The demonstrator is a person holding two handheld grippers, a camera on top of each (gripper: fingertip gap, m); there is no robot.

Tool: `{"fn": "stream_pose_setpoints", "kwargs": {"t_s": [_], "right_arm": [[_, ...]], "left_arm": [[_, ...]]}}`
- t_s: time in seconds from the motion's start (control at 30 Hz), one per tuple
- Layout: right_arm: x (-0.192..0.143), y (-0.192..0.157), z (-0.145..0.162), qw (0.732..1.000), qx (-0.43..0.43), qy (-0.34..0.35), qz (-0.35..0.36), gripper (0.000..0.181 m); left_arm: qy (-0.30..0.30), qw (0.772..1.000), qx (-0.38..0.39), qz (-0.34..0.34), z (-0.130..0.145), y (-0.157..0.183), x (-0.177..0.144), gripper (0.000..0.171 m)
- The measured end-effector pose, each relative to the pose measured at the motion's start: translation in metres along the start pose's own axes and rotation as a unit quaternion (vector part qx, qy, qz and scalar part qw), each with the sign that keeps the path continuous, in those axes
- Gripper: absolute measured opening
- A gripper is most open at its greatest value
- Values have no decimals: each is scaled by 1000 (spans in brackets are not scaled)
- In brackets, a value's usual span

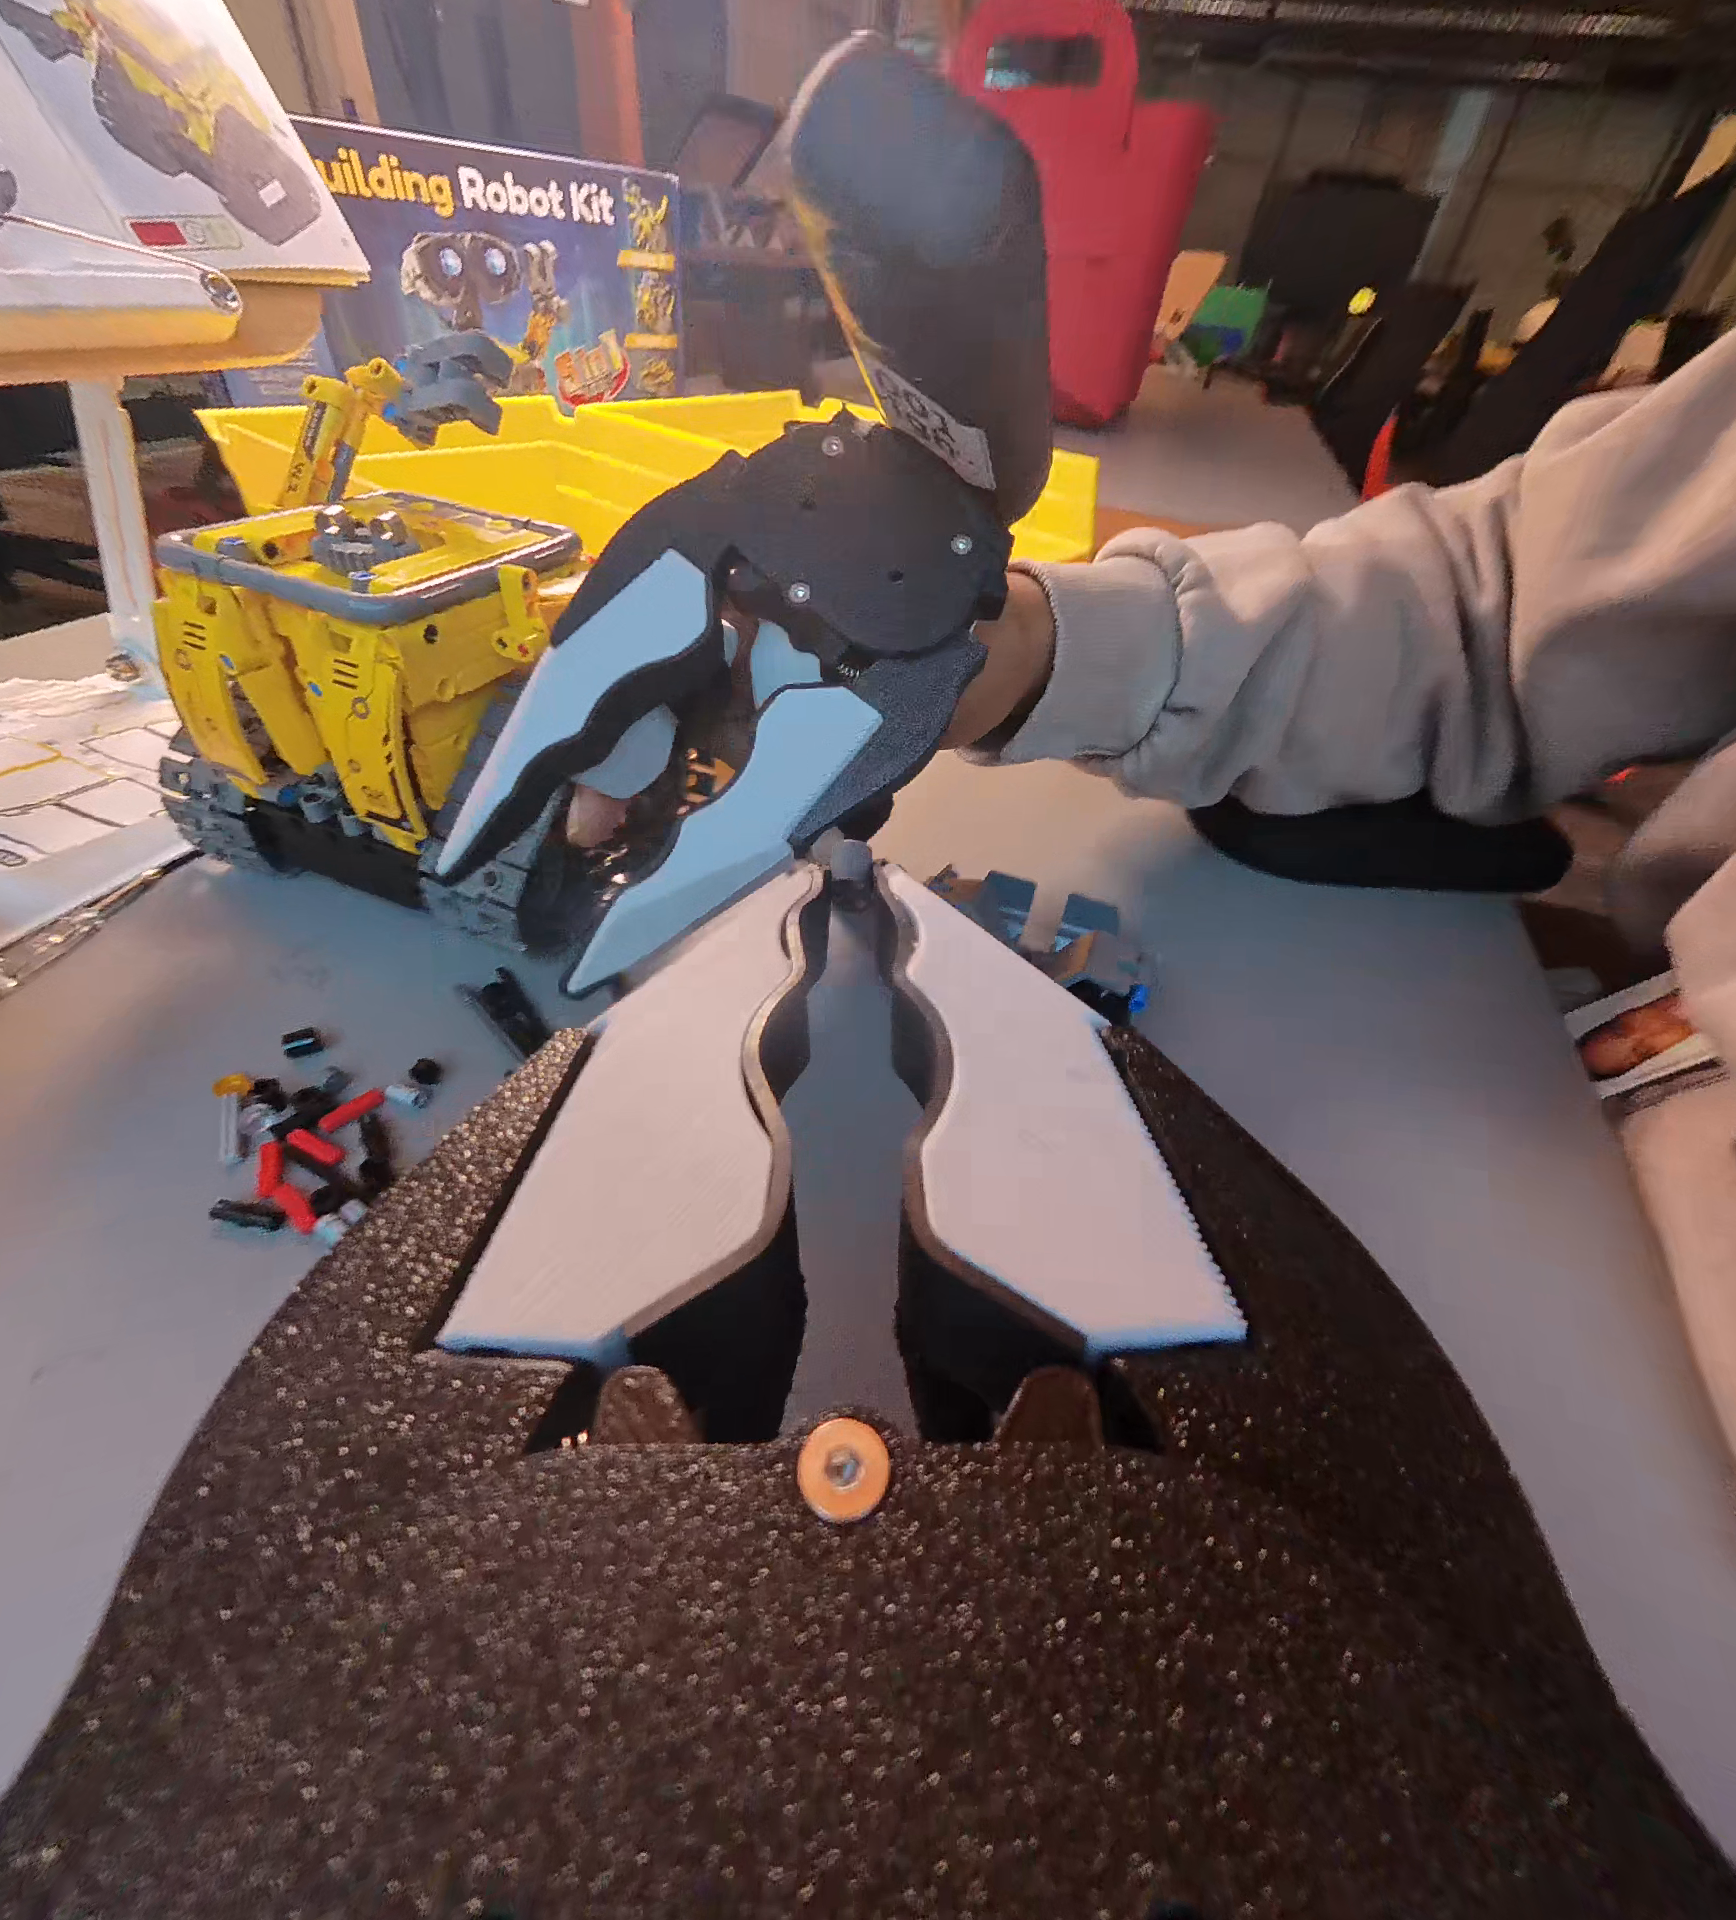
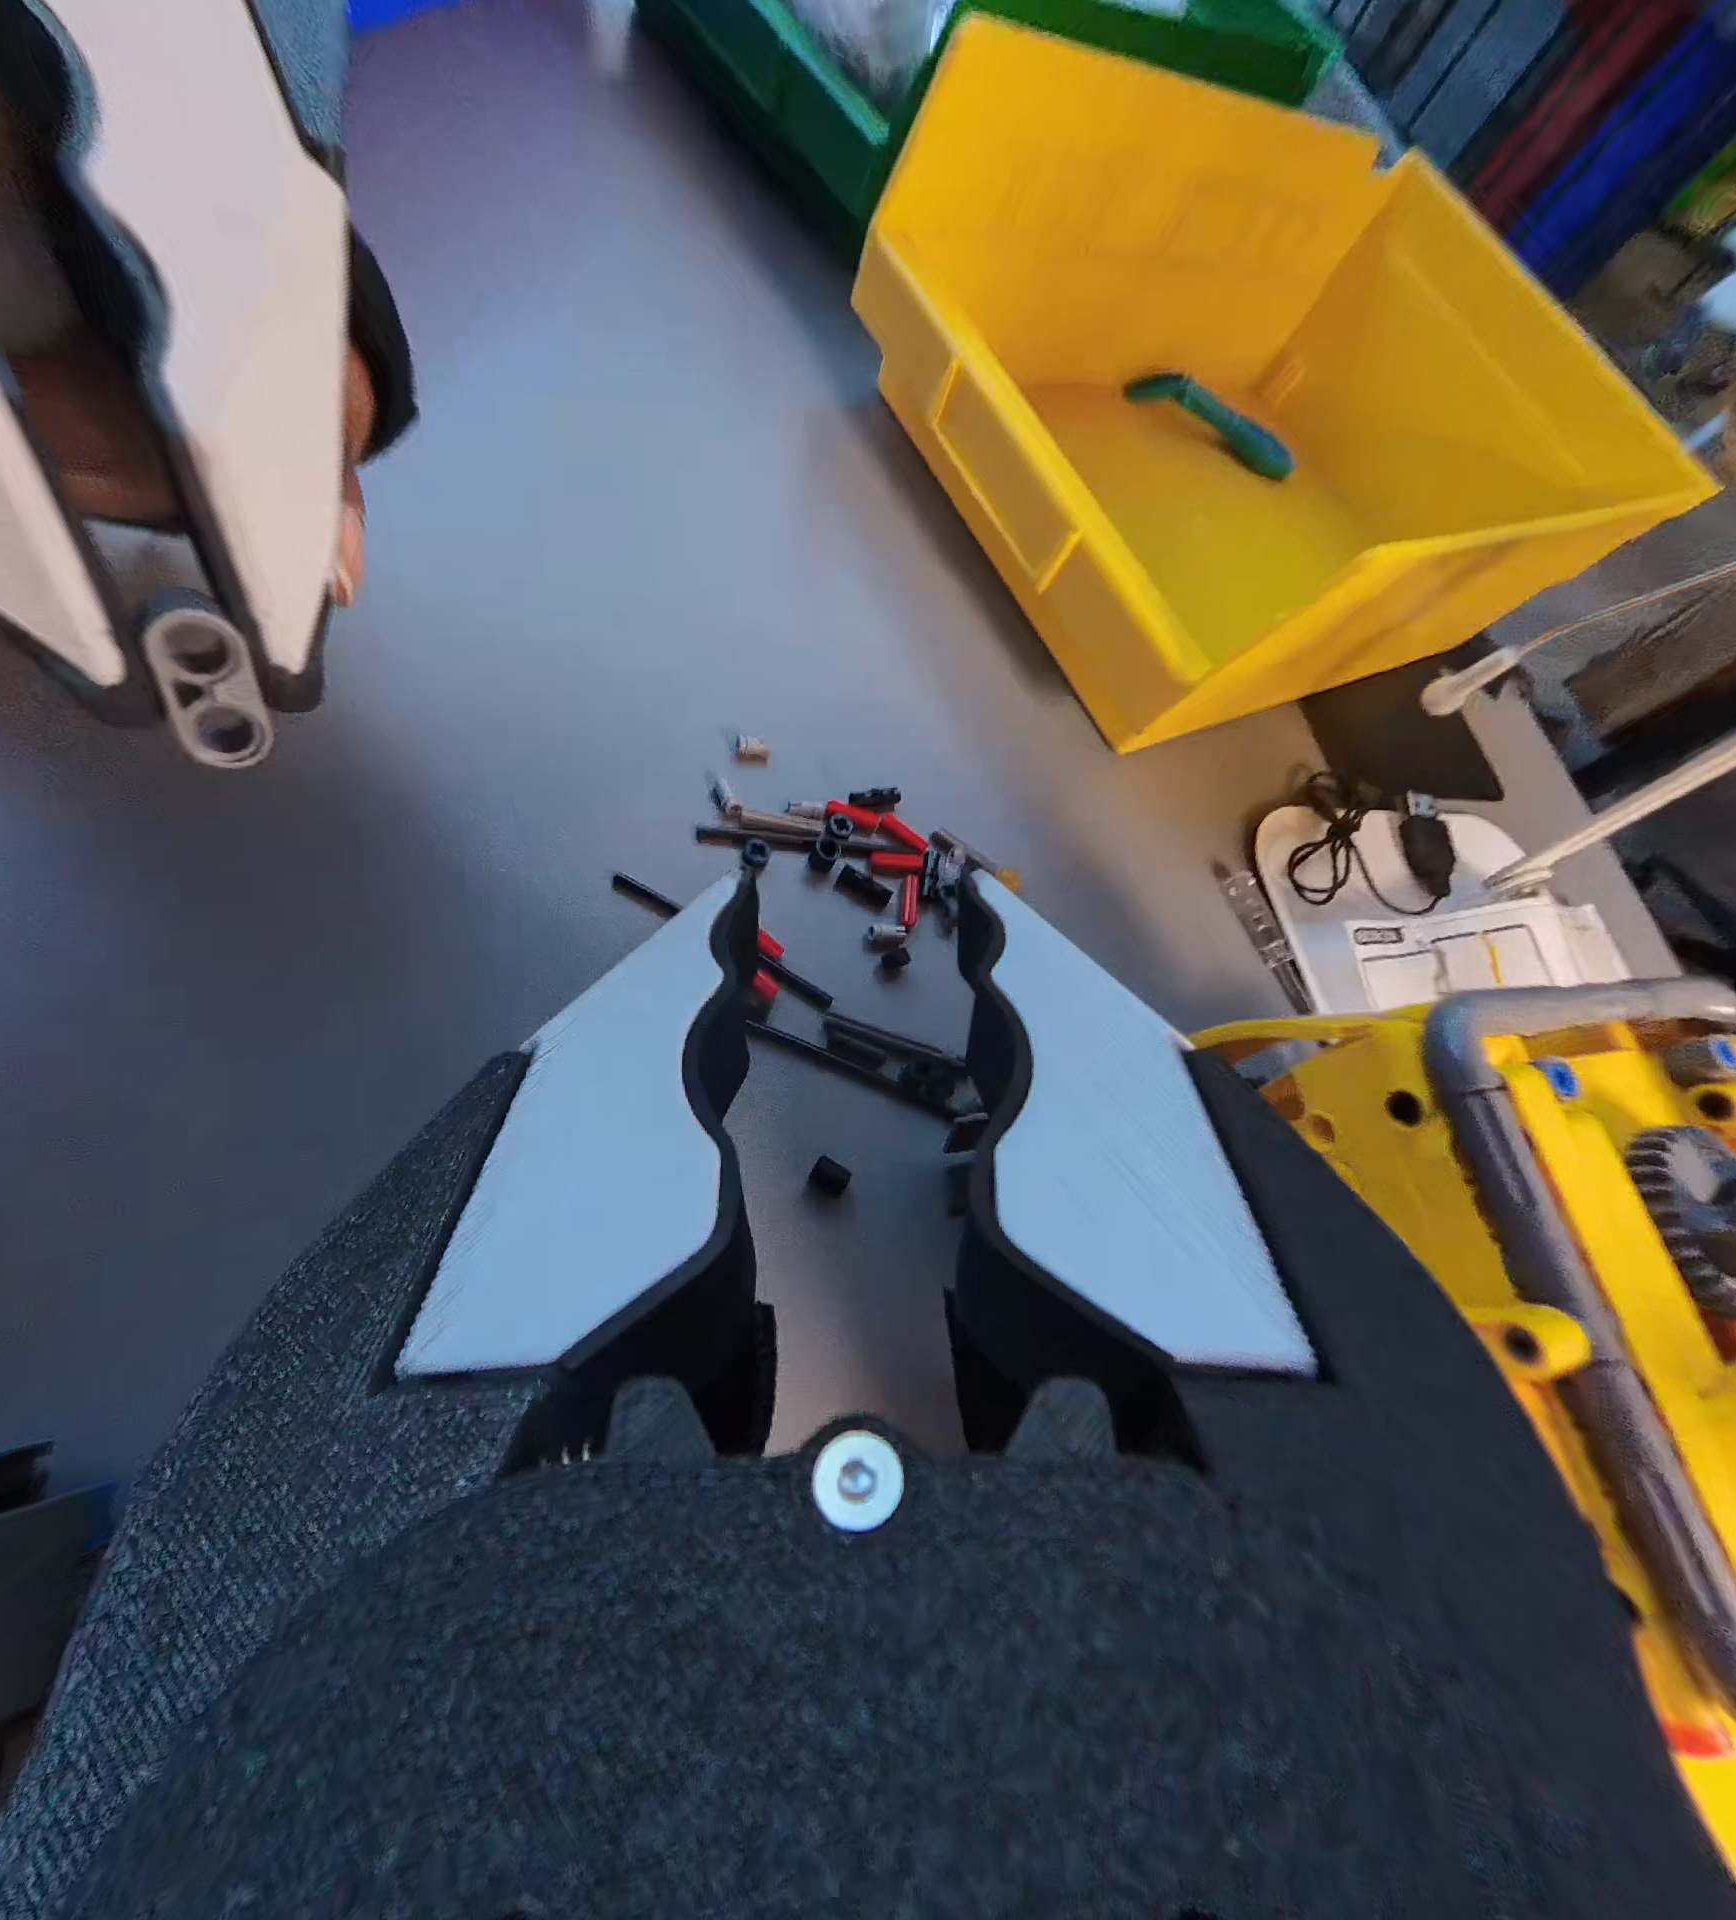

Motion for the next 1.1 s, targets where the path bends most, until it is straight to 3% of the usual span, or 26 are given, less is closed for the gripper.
{"fn": "stream_pose_setpoints", "kwargs": {"t_s": [0.17, 0.37, 0.6, 0.97, 1.1], "right_arm": [[-33, -6, -15, 997, -7, 75, -7, 41], [-76, -39, -39, 983, -27, 170, -60, 36], [-94, -70, -58, 975, -98, 200, -11, 23], [-96, -75, -56, 964, -150, 218, 29, 10], [-97, -74, -53, 964, -143, 222, 14, 8]], "left_arm": [[68, 989, -112, 70, -5, -5, -4, 6], [153, 944, -233, 175, -10, -4, -6, 6], [170, 918, -268, 239, -13, 10, 4, 6], [167, 909, -283, 258, -11, 13, 7, 6], [159, 908, -287, 261, -9, 12, 9, 6]]}}
Point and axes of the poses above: each gripper's, where its closed fingertips meet, x out along the fingers, z out of its underside, y = z × x across the jaws, the point moved 9 cm from there along -x, back along the fingers, and after that the axes turned 1 degree about -x, right-handed, at the moved point
